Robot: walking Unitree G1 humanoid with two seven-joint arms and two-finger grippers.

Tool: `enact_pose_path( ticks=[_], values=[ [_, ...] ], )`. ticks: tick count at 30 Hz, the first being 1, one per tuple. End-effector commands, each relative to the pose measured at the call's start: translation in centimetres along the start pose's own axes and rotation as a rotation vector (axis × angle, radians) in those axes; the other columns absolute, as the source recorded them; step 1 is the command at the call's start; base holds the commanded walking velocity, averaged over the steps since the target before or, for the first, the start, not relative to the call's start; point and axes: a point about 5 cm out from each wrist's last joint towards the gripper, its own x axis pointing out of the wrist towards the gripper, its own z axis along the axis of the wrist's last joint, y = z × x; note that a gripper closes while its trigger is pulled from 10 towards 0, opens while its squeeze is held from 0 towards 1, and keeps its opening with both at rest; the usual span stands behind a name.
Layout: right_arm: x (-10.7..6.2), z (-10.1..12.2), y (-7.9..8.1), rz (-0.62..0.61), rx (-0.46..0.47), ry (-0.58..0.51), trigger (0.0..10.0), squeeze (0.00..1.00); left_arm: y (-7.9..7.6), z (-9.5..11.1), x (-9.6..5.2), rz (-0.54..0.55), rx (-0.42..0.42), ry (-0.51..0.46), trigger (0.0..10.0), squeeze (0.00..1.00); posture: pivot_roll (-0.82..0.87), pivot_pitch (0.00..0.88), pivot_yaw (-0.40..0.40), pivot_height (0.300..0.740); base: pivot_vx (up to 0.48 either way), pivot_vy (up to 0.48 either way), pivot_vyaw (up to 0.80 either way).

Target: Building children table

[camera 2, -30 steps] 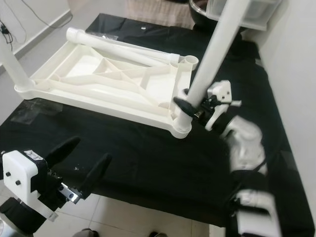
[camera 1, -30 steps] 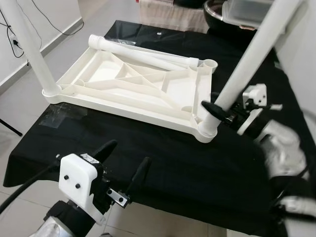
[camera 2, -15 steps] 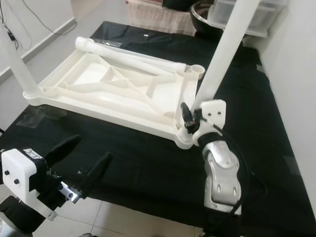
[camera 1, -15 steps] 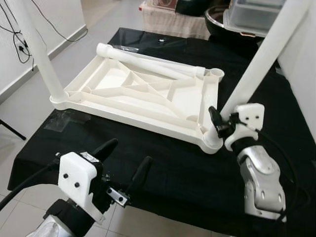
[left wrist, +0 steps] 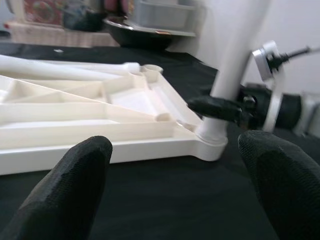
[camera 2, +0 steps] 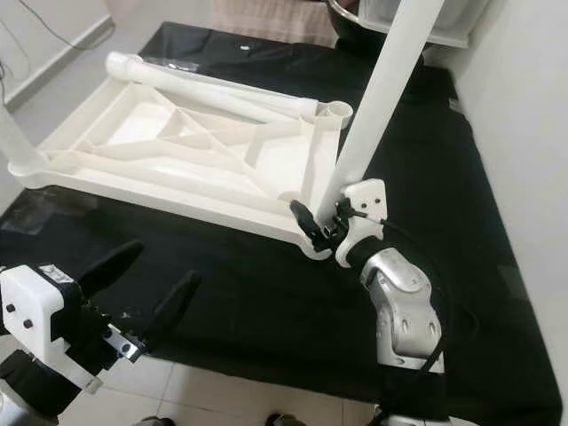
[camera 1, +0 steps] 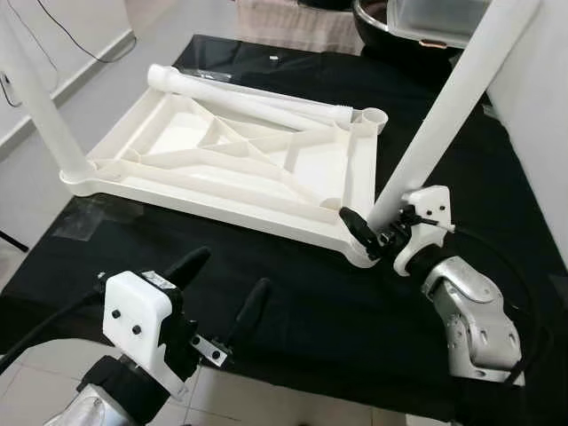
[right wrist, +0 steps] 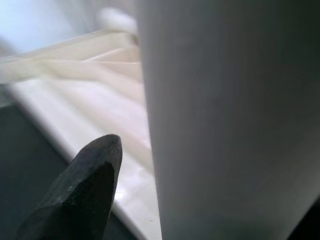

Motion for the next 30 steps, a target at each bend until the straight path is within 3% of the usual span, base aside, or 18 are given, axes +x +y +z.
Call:
enact_pose_path(
  ticks=[1, 4, 10, 14, 15, 16, 17, 24, 30],
  values=[
    [0.2, -0.2, 0.2, 0.122, 0.005, -0.019, 10.0, 0.0, -0.1, -0.3, -0.2, 0.002, -0.001, 0.016, 10.0, 0.0, 0.18, 0.208, -0.104, 0.74, 0.0, 0.0, 0.0],
    [0.6, -0.1, -0.7, 0.228, -0.012, 0.009, 10.0, 0.0, -0.2, -0.3, -0.2, 0.004, -0.003, 0.016, 10.0, 0.0, 0.19, 0.206, -0.102, 0.74, 0.0, 0.0, 0.0],
    [1.0, 0.6, -2.7, 0.358, 0.124, -0.009, 10.0, 0.0, -0.2, -0.3, -0.2, 0.002, -0.004, 0.014, 10.0, 0.0, 0.21, 0.207, -0.106, 0.74, 0.0, 0.0, 0.0],
    [1.5, 0.8, -3.6, 0.392, 0.106, -0.003, 10.0, 0.0, -0.2, -0.3, -0.2, 0.005, -0.001, 0.011, 10.0, 0.0, 0.21, 0.212, -0.104, 0.74, 0.0, 0.0, 0.0],
    [1.8, 1.1, -4.1, 0.385, 0.1, -0.01, 4.1, 0.0, -0.2, -0.2, -0.2, 0.005, 0.001, 0.01, 10.0, 0.0, 0.22, 0.214, -0.105, 0.74, 0.0, 0.0, 0.0],
    [1.8, 1.1, -4.1, 0.385, 0.1, -0.01, 4.1, 0.0, -0.2, -0.2, -0.2, 0.005, 0.001, 0.01, 10.0, 0.0, 0.22, 0.214, -0.105, 0.74, 0.0, 0.0, 0.0],
    [1.9, 1.4, -4.4, 0.387, 0.103, -0.018, 0.0, 0.0, -0.1, -0.2, -0.2, 0.006, 0.003, 0.009, 10.0, 0.0, 0.22, 0.216, -0.104, 0.74, 0.0, 0.0, 0.0],
    [1.2, 1.4, -5.1, 0.408, 0.104, -0.02, 0.0, 0.0, -0.1, -0.1, -0.1, 0.006, 0.007, 0.009, 10.0, 0.0, 0.22, 0.218, -0.103, 0.74, 0.0, 0.0, 0.0],
    [-0.7, 1.3, -5.9, 0.398, 0.084, -0.014, 0.0, 0.0, -0.1, 0.0, 0.0, 0.001, -0.003, 0.004, 10.0, 0.0, 0.2, 0.218, -0.095, 0.74, 0.0, 0.0, 0.0]
  ],
)
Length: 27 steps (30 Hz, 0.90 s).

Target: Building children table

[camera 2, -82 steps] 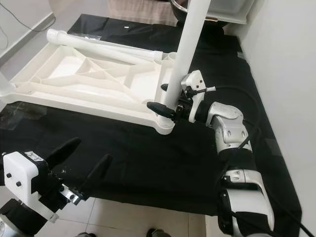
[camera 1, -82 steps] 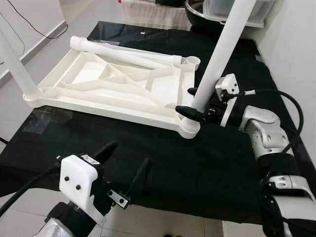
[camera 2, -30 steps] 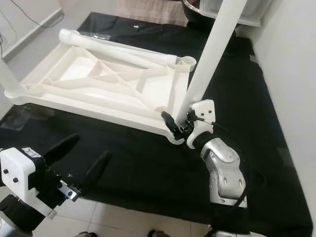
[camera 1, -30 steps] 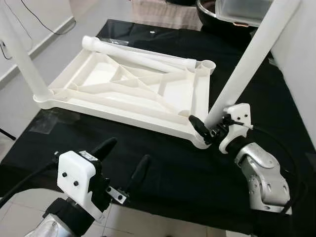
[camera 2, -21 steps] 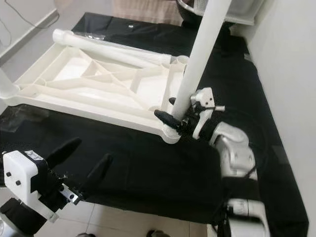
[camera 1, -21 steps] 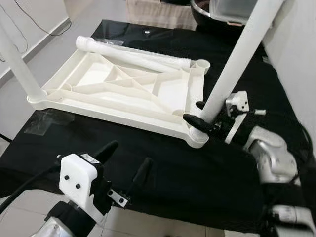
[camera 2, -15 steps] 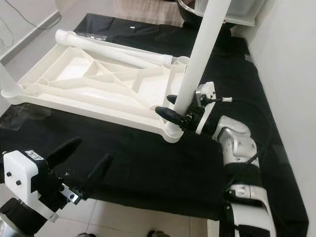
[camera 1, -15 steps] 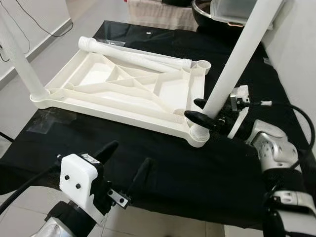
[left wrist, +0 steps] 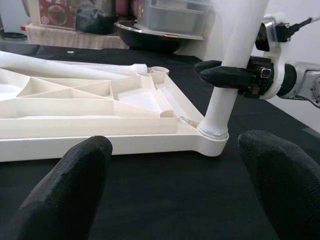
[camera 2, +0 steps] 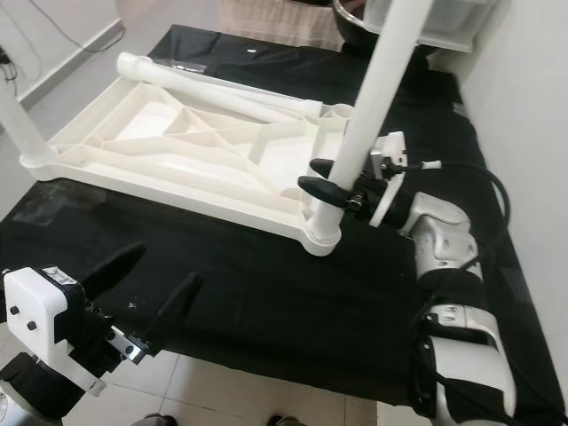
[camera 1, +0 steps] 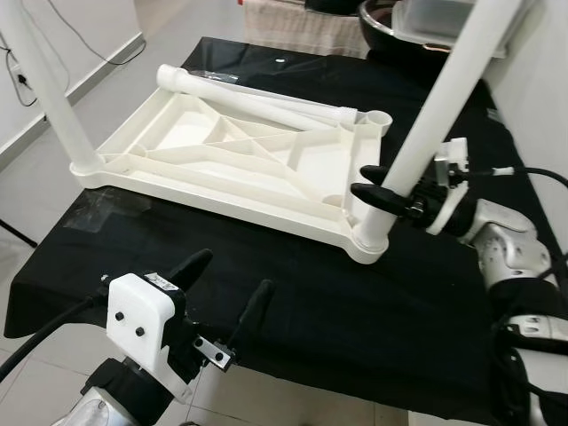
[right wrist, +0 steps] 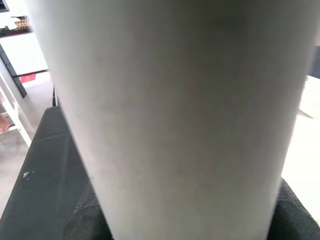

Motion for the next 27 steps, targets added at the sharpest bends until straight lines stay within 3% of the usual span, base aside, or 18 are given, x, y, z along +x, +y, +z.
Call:
enact_pose_path(
  ticks=[1, 5, 6, 7, 8, 9, 10, 12, 15, 17, 19, 21, 22, 23, 24, 25, 26, 27],
  values=[
    [-1.3, -0.9, 0.3, 0.0, 0.051, 0.018, 0.0, 0.0, 0.0, -0.1, -0.1, -0.005, -0.002, 0.011, 10.0, 0.0, 0.2, 0.217, -0.095, 0.74, 0.0, 0.0, 0.0],
    [-2.5, -2.9, 2.1, -0.121, -0.011, 0.113, 0.0, 0.0, 0.1, 0.0, -0.2, 0.001, -0.001, 0.009, 10.0, 0.0, 0.19, 0.22, -0.105, 0.74, 0.0, 0.0, 0.0],
    [-2.8, -5.0, 1.7, -0.491, -0.063, 0.241, 0.0, 0.0, 0.2, 0.0, -0.2, 0.002, -0.001, 0.011, 10.0, 0.0, 0.18, 0.22, -0.101, 0.74, 0.0, 0.0, 0.0],
    [-2.8, -5.0, 1.7, -0.491, -0.063, 0.241, 0.0, 0.0, 0.2, 0.0, -0.2, 0.002, -0.001, 0.011, 10.0, 0.0, 0.18, 0.22, -0.101, 0.74, 0.0, 0.0, 0.0],
    [-3.2, -6.5, 3.6, -0.753, -0.103, 0.284, 0.0, 0.0, 0.3, 0.0, -0.2, 0.002, 0.0, 0.012, 10.0, 0.0, 0.17, 0.223, -0.101, 0.74, 0.0, 0.0, 0.0],
    [-2.8, -6.7, 5.7, -0.883, -0.178, 0.3, 0.0, 0.0, 0.3, 0.0, -0.2, 0.003, 0.002, 0.015, 10.0, 0.0, 0.18, 0.218, -0.082, 0.74, 0.0, 0.0, 0.0],
    [-2.8, -6.7, 5.7, -0.883, -0.178, 0.3, 0.0, 0.0, 0.3, 0.0, -0.2, 0.003, 0.002, 0.015, 10.0, 0.0, 0.18, 0.218, -0.082, 0.74, 0.0, 0.0, 0.0],
    [-1.8, -5.9, 7.6, -0.944, -0.231, 0.281, 0.0, 0.0, 0.3, 0.1, -0.1, 0.004, -0.012, 0.002, 10.0, 0.0, 0.17, 0.211, -0.086, 0.74, 0.0, 0.0, 0.0],
    [-1.2, -5.7, 7.5, -0.946, -0.24, 0.275, 0.0, 0.0, 0.2, 0.2, 0.0, 0.002, -0.017, -0.003, 10.0, 0.0, 0.17, 0.211, -0.086, 0.74, 0.0, 0.0, 0.0],
    [0.5, -5.2, 6.8, -0.935, -0.246, 0.257, 0.0, 0.0, 0.2, 0.2, 0.0, 0.006, -0.014, -0.004, 10.0, 0.0, 0.17, 0.214, -0.106, 0.74, 0.0, 0.0, 0.0],
    [0.5, -5.2, 6.8, -0.935, -0.246, 0.257, 0.0, 0.0, 0.2, 0.2, 0.0, 0.006, -0.014, -0.004, 10.0, 0.0, 0.17, 0.214, -0.106, 0.74, 0.0, 0.0, 0.0],
    [2.2, -4.6, 6.7, -0.886, -0.255, 0.222, 0.0, 0.0, 0.4, 0.2, -0.1, 0.014, -0.002, -0.002, 10.0, 0.0, 0.18, 0.216, -0.108, 0.74, 0.0, 0.0, 0.0],
    [2.2, -4.6, 6.7, -0.886, -0.255, 0.222, 0.0, 0.0, 0.4, 0.2, -0.1, 0.014, -0.002, -0.002, 10.0, 0.0, 0.18, 0.216, -0.108, 0.74, 0.0, 0.0, 0.0],
    [2.7, -4.5, 6.8, -0.867, -0.247, 0.221, 2.2, 0.0, 0.5, 0.2, -0.1, 0.017, 0.0, -0.002, 10.0, 0.0, 0.18, 0.217, -0.108, 0.74, 0.0, 0.0, 0.0],
    [2.9, -4.4, 6.8, -0.873, -0.235, 0.218, 10.0, 0.0, 0.5, 0.2, -0.1, 0.017, 0.0, 0.0, 10.0, 0.0, 0.18, 0.217, -0.105, 0.74, 0.0, 0.0, 0.0],
    [2.9, -4.4, 6.8, -0.873, -0.235, 0.218, 10.0, 0.0, 0.5, 0.2, -0.1, 0.017, 0.0, 0.0, 10.0, 0.0, 0.18, 0.217, -0.105, 0.74, 0.0, 0.0, 0.0],
    [3.3, -3.7, 6.7, -0.874, -0.185, 0.154, 10.0, 1.0, 0.4, 0.2, -0.1, 0.013, -0.005, 0.004, 10.0, 0.0, 0.17, 0.219, -0.102, 0.74, 0.0, 0.0, 0.0],
    [3.3, -3.7, 6.7, -0.874, -0.185, 0.154, 10.0, 1.0, 0.4, 0.2, -0.1, 0.013, -0.005, 0.004, 10.0, 0.0, 0.17, 0.219, -0.102, 0.74, 0.0, 0.0, 0.0]
  ],
)
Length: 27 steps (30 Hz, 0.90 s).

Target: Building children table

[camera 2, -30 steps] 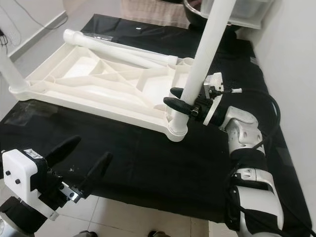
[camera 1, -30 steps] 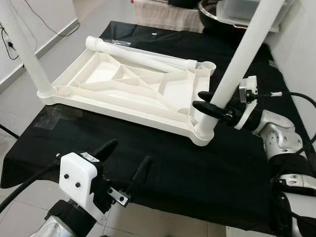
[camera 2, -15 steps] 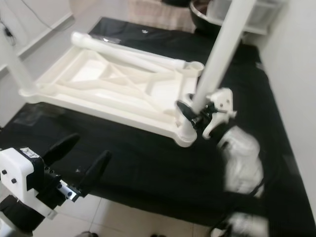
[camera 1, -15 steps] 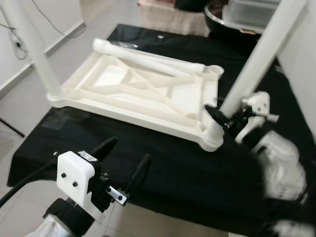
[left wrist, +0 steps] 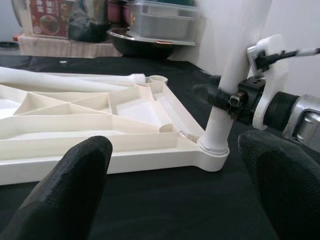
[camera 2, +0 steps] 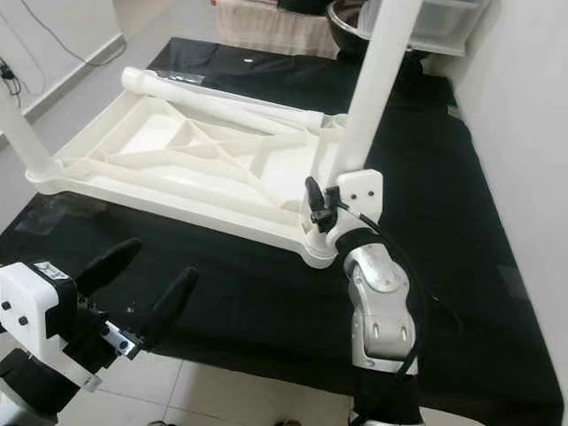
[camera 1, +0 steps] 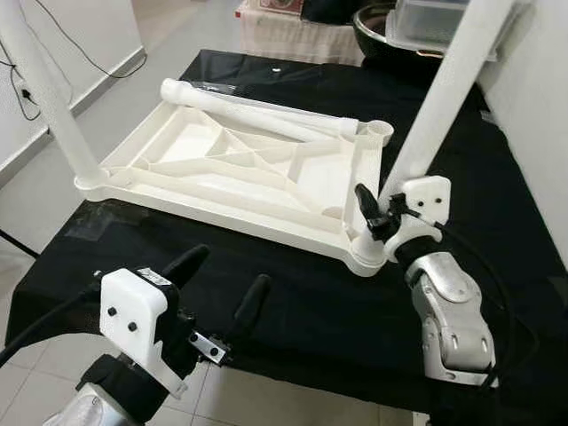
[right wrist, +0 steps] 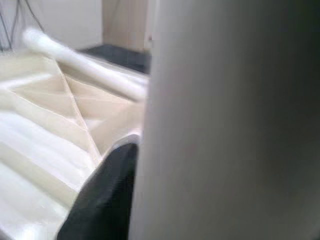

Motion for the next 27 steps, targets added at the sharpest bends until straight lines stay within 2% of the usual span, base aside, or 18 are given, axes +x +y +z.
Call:
enact_pose_path(
  ticks=[1, 4, 5, 7, 8, 9, 10, 12, 14, 18, 20, 21, 22, 23, 24, 25, 26, 27],
  values=[
    [0.0, -1.1, 0.2, -0.01, 0.035, 0.063, 10.0, 1.0, 0.1, -0.1, -0.1, 0.005, -0.001, 0.014, 10.0, 0.0, 0.17, 0.219, -0.102, 0.74, 0.0, 0.0, 0.0],
    [0.9, 1.1, 1.2, 0.233, 0.13, -0.114, 10.0, 1.0, 0.0, -0.2, -0.1, 0.004, -0.005, 0.016, 10.0, 0.0, 0.17, 0.222, -0.102, 0.74, 0.0, 0.0, 0.0],
    [0.9, 1.1, 1.2, 0.233, 0.13, -0.114, 10.0, 1.0, 0.0, -0.2, -0.1, 0.004, -0.005, 0.016, 10.0, 0.0, 0.17, 0.222, -0.102, 0.74, 0.0, 0.0, 0.0],
    [1.5, 1.9, 1.0, 0.382, 0.158, -0.161, 10.0, 1.0, 0.0, -0.2, -0.1, 0.005, -0.007, 0.016, 10.0, 0.0, 0.17, 0.222, -0.102, 0.74, 0.0, 0.0, 0.0],
    [1.8, 2.1, 0.7, 0.439, 0.141, -0.172, 10.0, 0.64, 0.0, -0.2, -0.1, 0.004, -0.007, 0.015, 10.0, 0.0, 0.17, 0.221, -0.101, 0.74, 0.0, 0.0, 0.0],
    [1.8, 2.1, 0.7, 0.439, 0.141, -0.172, 10.0, 0.64, 0.0, -0.2, -0.1, 0.004, -0.007, 0.015, 10.0, 0.0, 0.17, 0.221, -0.101, 0.74, 0.0, 0.0, 0.0],
    [2.1, 2.4, 0.5, 0.513, 0.121, -0.18, 10.0, 0.0, -0.1, -0.2, -0.1, 0.005, -0.009, 0.014, 10.0, 0.0, 0.17, 0.22, -0.096, 0.74, 0.0, 0.0, 0.0],
    [2.3, 2.5, 0.4, 0.562, 0.095, -0.183, 10.0, 0.0, -0.1, -0.2, -0.1, 0.005, -0.01, 0.014, 10.0, 0.0, 0.17, 0.22, -0.096, 0.74, 0.0, 0.0, 0.0],
    [2.7, 2.4, 0.0, 0.693, 0.056, -0.167, 10.0, 0.0, -0.1, -0.2, -0.1, 0.007, -0.013, 0.014, 10.0, 0.0, 0.18, 0.223, -0.093, 0.74, 0.0, 0.0, 0.0],
    [3.1, 2.5, -0.3, 0.742, 0.029, -0.159, 10.0, 0.0, -0.1, -0.2, -0.2, 0.009, -0.015, 0.014, 10.0, 0.0, 0.18, 0.222, -0.092, 0.74, 0.0, 0.0, 0.0],
    [4.3, 3.3, -1.5, 0.819, 0.032, -0.162, 10.0, 0.0, -0.1, -0.3, -0.2, 0.013, -0.018, 0.013, 10.0, 0.0, 0.2, 0.223, -0.095, 0.74, 0.0, 0.0, 0.0],
    [4.3, 3.3, -1.5, 0.819, 0.032, -0.162, 10.0, 0.0, -0.1, -0.3, -0.2, 0.013, -0.018, 0.013, 10.0, 0.0, 0.2, 0.223, -0.095, 0.74, 0.0, 0.0, 0.0],
    [4.8, 3.6, -2.1, 0.837, 0.046, -0.166, 10.0, 0.0, -0.1, -0.3, -0.3, 0.015, -0.018, 0.013, 10.0, 0.0, 0.21, 0.223, -0.096, 0.74, 0.0, 0.0, 0.0],
    [5.2, 3.7, -2.8, 0.842, 0.075, -0.166, 4.9, 0.0, -0.1, -0.3, -0.3, 0.017, -0.017, 0.014, 10.0, 0.0, 0.21, 0.223, -0.097, 0.74, 0.0, 0.0, 0.0],
    [5.2, 3.7, -2.8, 0.842, 0.075, -0.166, 4.9, 0.0, -0.1, -0.3, -0.3, 0.017, -0.017, 0.014, 10.0, 0.0, 0.21, 0.223, -0.097, 0.74, 0.0, 0.0, 0.0],
    [5.5, 3.7, -3.2, 0.848, 0.093, -0.166, 3.1, 0.0, -0.1, -0.3, -0.4, 0.018, -0.017, 0.014, 10.0, 0.0, 0.21, 0.222, -0.097, 0.74, 0.0, 0.0, 0.0],
    [5.6, 3.6, -3.5, 0.856, 0.107, -0.162, 0.0, 0.0, -0.1, -0.3, -0.4, 0.019, -0.015, 0.015, 10.0, 0.0, 0.22, 0.221, -0.097, 0.74, 0.0, 0.0, 0.0],
    [5.5, 3.3, -3.7, 0.886, 0.116, -0.152, 0.0, 0.0, -0.1, -0.3, -0.4, 0.02, -0.014, 0.015, 10.0, 0.0, 0.22, 0.221, -0.096, 0.74, 0.0, 0.0, 0.0]
  ],
)
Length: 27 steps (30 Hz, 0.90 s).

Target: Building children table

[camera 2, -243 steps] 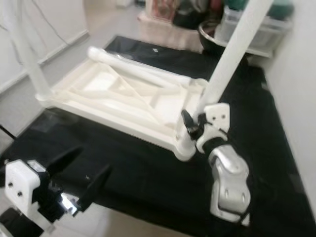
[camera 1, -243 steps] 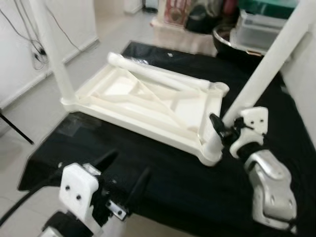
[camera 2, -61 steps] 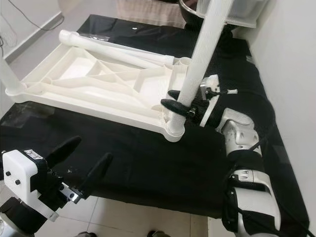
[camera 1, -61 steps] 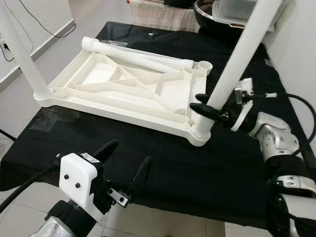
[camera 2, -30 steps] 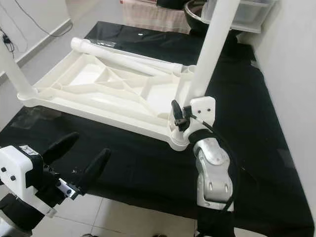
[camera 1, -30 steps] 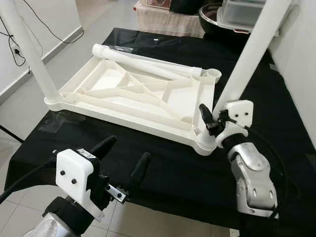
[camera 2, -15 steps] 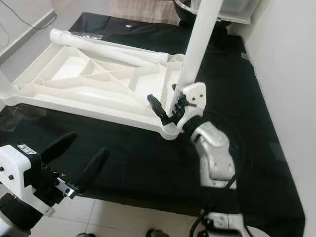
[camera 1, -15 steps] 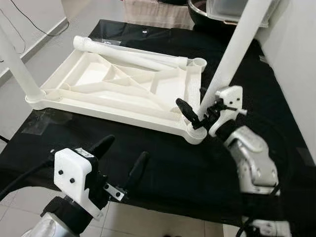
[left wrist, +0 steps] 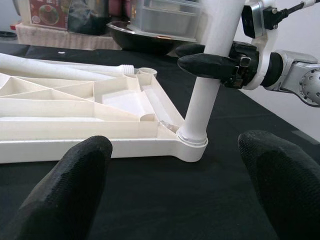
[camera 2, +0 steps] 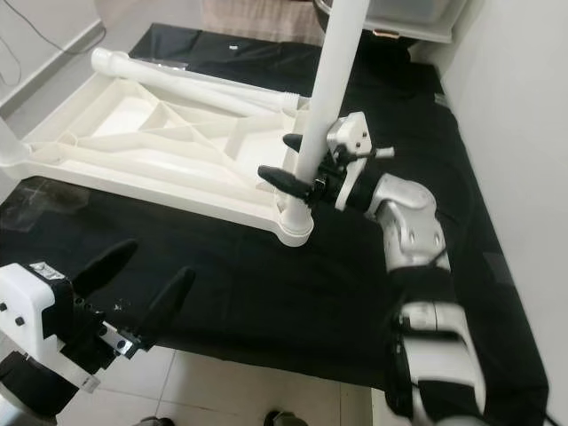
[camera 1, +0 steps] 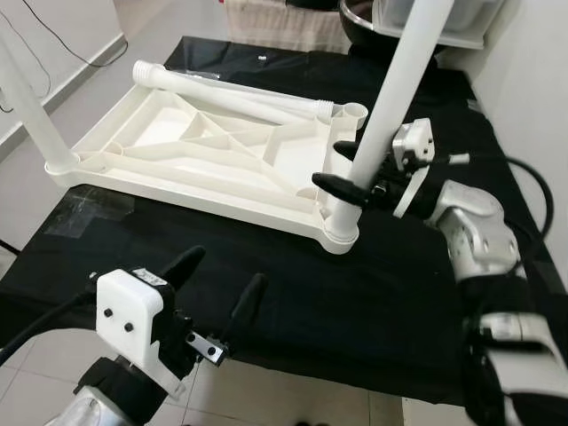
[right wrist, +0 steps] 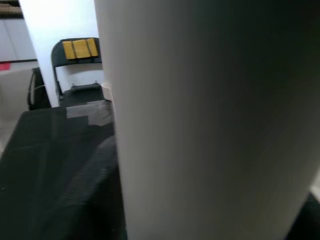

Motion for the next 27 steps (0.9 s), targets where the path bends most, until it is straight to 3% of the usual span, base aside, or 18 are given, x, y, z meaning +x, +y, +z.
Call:
enact_pose_path(
  ticks=[1, 7, 13, 16, 18, 19, 20, 21, 22, 23, 24, 25, 27],
  values=[
    [-0.4, -0.7, 0.1, 0.029, 0.03, -0.004, 0.0, 0.0, -0.1, -0.2, -0.2, -0.005, 0.002, 0.016, 10.0, 0.0, 0.22, 0.221, -0.096, 0.74, 0.0, 0.0, 0.0],
    [-1.4, -1.2, -0.1, 0.116, 0.076, 0.014, 0.0, 0.0, -0.1, -0.2, -0.2, -0.004, 0.003, 0.016, 10.0, 0.0, 0.22, 0.226, -0.094, 0.74, 0.0, 0.0, 0.0],
    [-3.0, -2.3, -0.2, 0.077, 0.088, 0.052, 0.0, 0.0, -0.1, -0.2, -0.1, -0.005, 0.004, 0.015, 10.0, 0.0, 0.21, 0.229, -0.097, 0.74, 0.0, 0.0, 0.0],
    [-4.3, -3.4, 0.5, 0.057, 0.111, 0.076, 0.0, 0.0, -0.1, -0.2, -0.2, -0.006, 0.003, 0.015, 10.0, 0.0, 0.2, 0.228, -0.096, 0.74, 0.0, 0.0, 0.0],
    [-5.9, -5.7, 2.1, -0.049, 0.101, 0.196, 0.0, 0.0, 0.0, -0.2, -0.2, -0.006, 0.002, 0.016, 10.0, 0.0, 0.19, 0.228, -0.098, 0.74, 0.0, 0.0, 0.0],
    [-5.9, -5.7, 2.1, -0.049, 0.101, 0.196, 0.0, 0.0, 0.0, -0.2, -0.2, -0.006, 0.002, 0.016, 10.0, 0.0, 0.19, 0.228, -0.098, 0.74, 0.0, 0.0, 0.0],
    [-6.3, -7.2, 2.7, -0.231, 0.105, 0.282, 0.0, 0.0, 0.0, -0.2, -0.2, -0.006, 0.003, 0.018, 10.0, 0.0, 0.19, 0.229, -0.103, 0.74, 0.0, 0.0, 0.0],
    [-6.3, -7.2, 2.7, -0.231, 0.105, 0.282, 0.0, 0.0, 0.0, -0.2, -0.2, -0.006, 0.003, 0.018, 10.0, 0.0, 0.19, 0.229, -0.103, 0.74, 0.0, 0.0, 0.0],
    [-8.1, -8.6, 3.1, -0.666, 0.063, 0.423, 0.0, 0.0, 0.1, -0.1, -0.2, -0.006, 0.003, 0.02, 10.0, 0.0, 0.18, 0.231, -0.098, 0.74, 0.0, 0.0, 0.0],
    [-9.5, -8.9, 5.0, -0.884, 0.012, 0.486, 0.0, 0.0, 0.1, -0.1, -0.2, -0.006, 0.003, 0.021, 10.0, 0.0, 0.19, 0.234, -0.091, 0.74, 0.0, 0.0, 0.0],
    [-9.5, -8.9, 5.0, -0.884, 0.012, 0.486, 0.0, 0.0, 0.1, -0.1, -0.2, -0.006, 0.003, 0.021, 10.0, 0.0, 0.19, 0.234, -0.091, 0.74, 0.0, 0.0, 0.0],
    [-10.7, -8.7, 6.4, -1.024, -0.024, 0.521, 0.0, 0.0, 0.2, -0.1, -0.2, -0.006, 0.003, 0.021, 10.0, 0.0, 0.19, 0.234, -0.091, 0.74, 0.0, 0.0, 0.0],
    [-10.4, -8.5, 7.2, -1.051, -0.01, 0.502, 0.0, 0.0, 0.2, -0.1, -0.2, -0.007, 0.001, 0.023, 10.0, 0.0, 0.18, 0.227, -0.08, 0.74, 0.0, 0.0, 0.0]
  ],
)
